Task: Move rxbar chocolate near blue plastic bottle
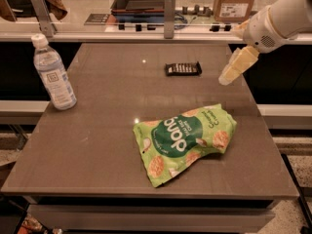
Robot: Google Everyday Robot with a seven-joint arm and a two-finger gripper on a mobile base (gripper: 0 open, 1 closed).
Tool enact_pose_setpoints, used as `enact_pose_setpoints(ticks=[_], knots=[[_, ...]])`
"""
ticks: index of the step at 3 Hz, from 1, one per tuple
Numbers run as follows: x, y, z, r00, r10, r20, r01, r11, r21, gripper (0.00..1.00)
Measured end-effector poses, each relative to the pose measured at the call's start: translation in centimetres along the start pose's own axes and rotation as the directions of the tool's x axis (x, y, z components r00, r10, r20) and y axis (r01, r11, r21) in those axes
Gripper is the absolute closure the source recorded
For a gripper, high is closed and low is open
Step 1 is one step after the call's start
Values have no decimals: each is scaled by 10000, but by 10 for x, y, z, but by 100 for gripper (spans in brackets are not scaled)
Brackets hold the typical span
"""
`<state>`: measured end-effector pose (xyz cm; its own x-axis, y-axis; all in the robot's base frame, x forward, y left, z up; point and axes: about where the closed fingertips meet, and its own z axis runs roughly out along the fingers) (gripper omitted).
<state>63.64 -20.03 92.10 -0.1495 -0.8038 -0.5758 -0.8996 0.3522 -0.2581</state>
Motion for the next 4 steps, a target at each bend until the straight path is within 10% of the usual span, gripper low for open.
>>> enact_pose_setpoints(ticks=[4], knots=[[-19, -19, 64, 9838, -198, 1784, 264, 9990, -352, 0]])
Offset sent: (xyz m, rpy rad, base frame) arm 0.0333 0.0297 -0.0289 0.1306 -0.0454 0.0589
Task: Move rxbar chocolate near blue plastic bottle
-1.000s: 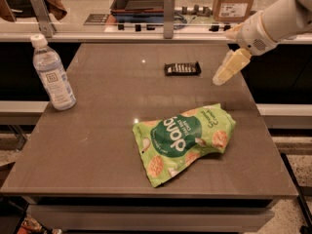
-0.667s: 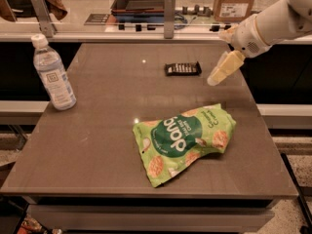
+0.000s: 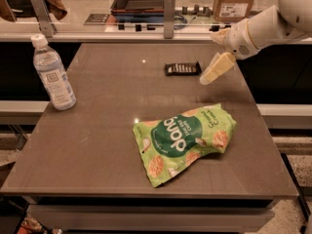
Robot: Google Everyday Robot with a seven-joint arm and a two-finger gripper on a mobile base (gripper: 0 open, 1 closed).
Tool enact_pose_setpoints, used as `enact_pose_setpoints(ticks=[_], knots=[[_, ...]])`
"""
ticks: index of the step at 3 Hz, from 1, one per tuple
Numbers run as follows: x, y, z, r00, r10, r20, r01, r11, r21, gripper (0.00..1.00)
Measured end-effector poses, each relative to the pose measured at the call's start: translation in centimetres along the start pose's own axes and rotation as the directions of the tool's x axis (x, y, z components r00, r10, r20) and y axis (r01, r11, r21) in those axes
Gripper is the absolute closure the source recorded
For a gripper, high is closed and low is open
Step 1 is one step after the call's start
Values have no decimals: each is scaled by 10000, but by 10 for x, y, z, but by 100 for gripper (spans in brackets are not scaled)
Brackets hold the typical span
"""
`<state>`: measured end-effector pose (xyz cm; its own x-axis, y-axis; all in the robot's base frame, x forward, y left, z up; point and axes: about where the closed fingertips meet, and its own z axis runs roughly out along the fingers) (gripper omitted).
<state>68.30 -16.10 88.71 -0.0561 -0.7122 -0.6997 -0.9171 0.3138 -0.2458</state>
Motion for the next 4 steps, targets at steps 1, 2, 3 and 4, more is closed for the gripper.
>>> enact_pose_setpoints(ticks=[1, 2, 3, 4], knots=[[-2, -12, 17, 9997, 17, 261, -14, 10000, -93, 0], [0, -24, 33, 9998, 177, 74, -177, 9998, 54, 0], [7, -33, 48, 9992, 380, -147, -377, 9990, 228, 0], [16, -39, 62, 9983, 555, -205, -550, 9983, 204, 0]])
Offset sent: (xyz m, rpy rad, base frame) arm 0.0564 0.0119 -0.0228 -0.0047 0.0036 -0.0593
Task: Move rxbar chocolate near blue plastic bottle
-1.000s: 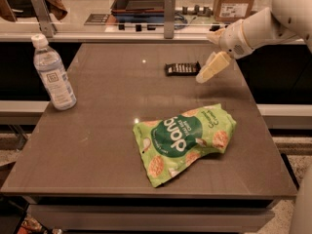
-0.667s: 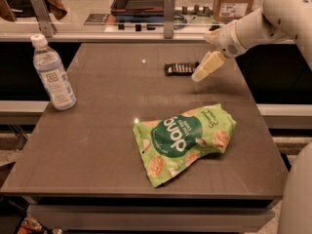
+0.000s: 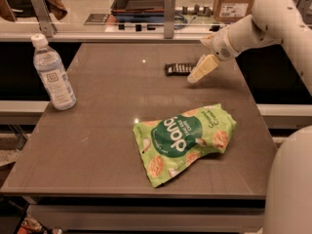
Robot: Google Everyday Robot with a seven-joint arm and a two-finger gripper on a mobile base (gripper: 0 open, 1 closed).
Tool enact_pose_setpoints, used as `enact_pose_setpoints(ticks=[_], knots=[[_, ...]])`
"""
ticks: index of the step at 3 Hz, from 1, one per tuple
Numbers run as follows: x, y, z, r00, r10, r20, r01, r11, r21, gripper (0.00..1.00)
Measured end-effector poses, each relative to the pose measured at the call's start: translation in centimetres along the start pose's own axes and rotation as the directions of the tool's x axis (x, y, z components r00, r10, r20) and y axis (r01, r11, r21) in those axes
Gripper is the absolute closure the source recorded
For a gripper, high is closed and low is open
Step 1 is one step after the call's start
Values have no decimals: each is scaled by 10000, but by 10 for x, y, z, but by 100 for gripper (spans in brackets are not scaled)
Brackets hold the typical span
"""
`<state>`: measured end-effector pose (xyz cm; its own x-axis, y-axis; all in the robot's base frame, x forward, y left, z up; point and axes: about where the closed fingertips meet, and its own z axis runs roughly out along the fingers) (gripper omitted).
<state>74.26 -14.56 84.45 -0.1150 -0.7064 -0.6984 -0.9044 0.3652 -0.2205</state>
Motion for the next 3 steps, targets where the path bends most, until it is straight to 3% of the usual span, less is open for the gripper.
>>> enact_pose_setpoints(ticks=[2, 3], knots=[[11, -5, 27, 9977, 105, 667, -42, 9956, -941, 0], [9, -6, 28, 9976, 94, 682, -30, 9956, -934, 19]])
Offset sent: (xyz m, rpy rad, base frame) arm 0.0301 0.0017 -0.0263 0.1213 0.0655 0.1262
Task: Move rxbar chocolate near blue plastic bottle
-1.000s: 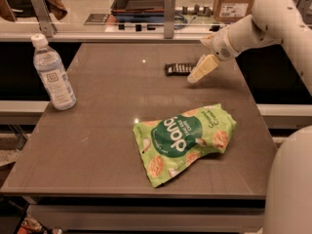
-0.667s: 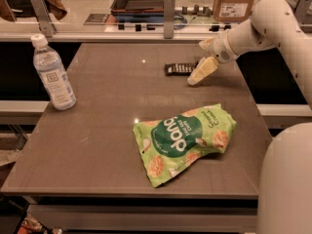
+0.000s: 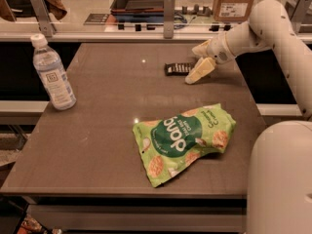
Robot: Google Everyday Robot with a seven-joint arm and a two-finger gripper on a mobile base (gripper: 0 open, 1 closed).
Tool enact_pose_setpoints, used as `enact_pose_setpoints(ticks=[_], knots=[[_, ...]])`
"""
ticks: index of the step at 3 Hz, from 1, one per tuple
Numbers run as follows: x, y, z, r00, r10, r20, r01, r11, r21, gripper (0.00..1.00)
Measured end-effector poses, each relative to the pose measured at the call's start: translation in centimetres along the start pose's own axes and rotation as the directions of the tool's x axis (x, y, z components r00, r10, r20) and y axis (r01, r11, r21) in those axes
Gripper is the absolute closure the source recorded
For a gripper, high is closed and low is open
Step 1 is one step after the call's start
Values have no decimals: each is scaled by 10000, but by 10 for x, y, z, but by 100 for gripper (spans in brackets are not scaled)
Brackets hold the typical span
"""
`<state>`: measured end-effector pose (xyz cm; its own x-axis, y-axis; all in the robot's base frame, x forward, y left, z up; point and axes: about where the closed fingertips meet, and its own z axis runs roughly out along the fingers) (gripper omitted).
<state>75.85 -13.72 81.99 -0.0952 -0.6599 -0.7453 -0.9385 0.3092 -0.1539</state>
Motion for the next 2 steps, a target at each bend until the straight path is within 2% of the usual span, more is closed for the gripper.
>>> enact_pose_setpoints(ticks=[2], knots=[[-2, 0, 2, 10000, -1, 5, 1, 10000, -55, 64]])
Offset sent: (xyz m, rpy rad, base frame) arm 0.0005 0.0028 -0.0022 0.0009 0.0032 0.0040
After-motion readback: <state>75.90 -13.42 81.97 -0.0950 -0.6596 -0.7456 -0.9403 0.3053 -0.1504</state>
